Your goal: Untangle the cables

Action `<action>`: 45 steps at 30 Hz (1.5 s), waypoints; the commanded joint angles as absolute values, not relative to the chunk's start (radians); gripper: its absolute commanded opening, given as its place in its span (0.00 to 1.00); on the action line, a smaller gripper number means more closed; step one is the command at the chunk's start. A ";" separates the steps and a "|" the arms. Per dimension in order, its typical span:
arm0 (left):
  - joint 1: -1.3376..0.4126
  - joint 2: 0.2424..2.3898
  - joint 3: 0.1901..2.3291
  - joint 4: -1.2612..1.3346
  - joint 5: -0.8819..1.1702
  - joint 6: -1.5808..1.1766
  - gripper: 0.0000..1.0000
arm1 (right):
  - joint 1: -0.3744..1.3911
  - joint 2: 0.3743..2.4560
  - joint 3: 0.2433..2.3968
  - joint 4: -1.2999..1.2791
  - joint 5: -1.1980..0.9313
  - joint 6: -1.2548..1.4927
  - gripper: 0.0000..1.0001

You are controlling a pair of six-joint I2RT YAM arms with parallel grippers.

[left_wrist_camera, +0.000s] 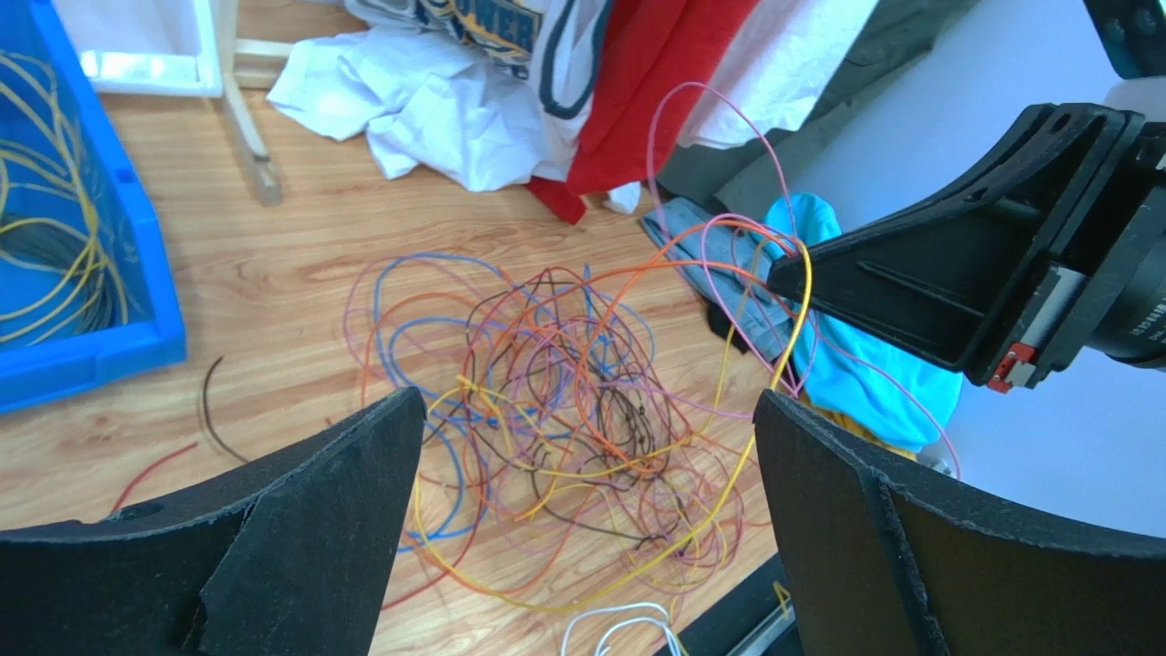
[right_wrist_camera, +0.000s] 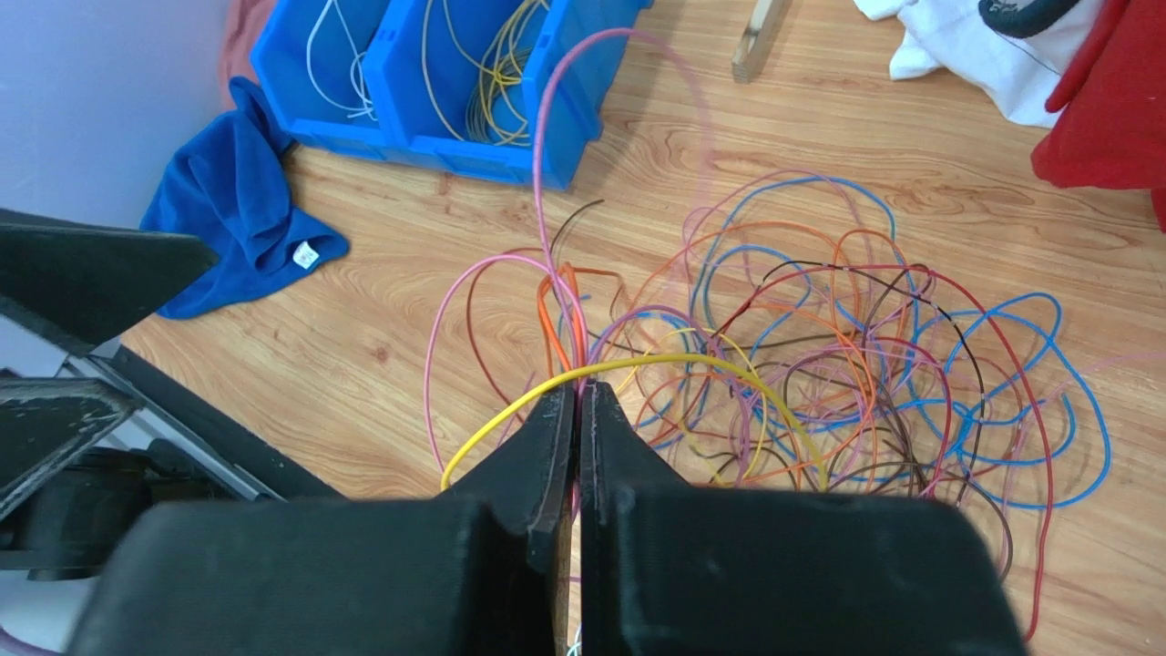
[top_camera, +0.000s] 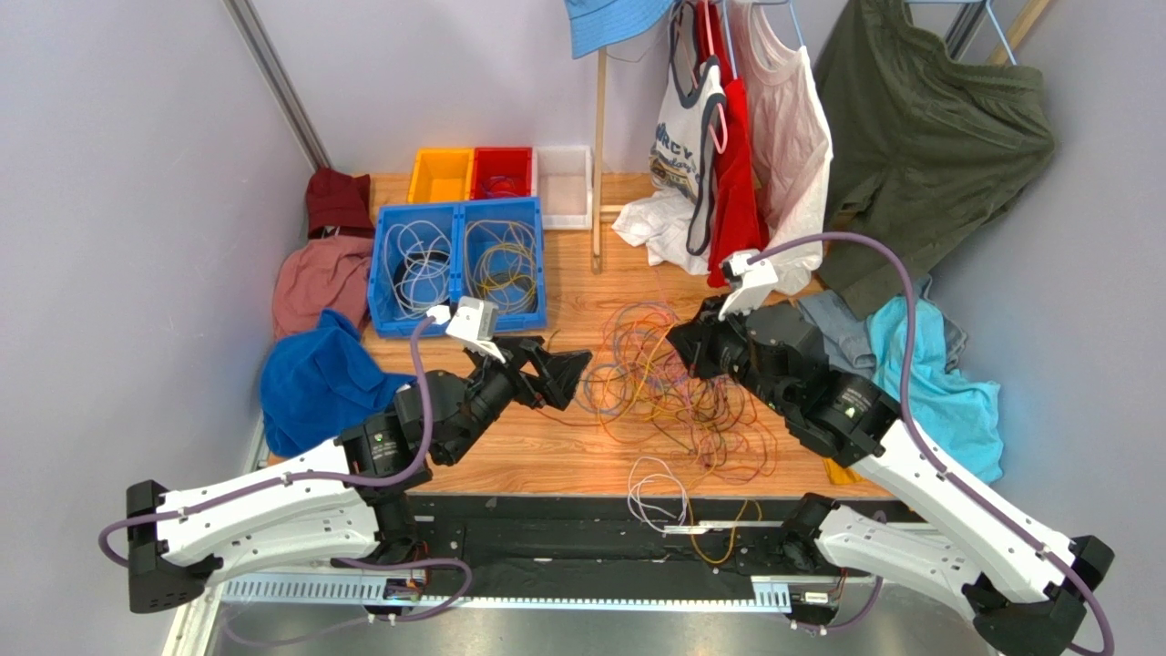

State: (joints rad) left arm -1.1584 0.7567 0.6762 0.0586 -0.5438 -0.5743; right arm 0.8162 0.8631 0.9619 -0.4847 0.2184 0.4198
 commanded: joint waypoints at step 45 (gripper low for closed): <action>-0.965 1.279 0.857 0.454 -0.141 -0.453 0.25 | 0.818 0.577 0.873 -0.541 0.075 0.479 0.00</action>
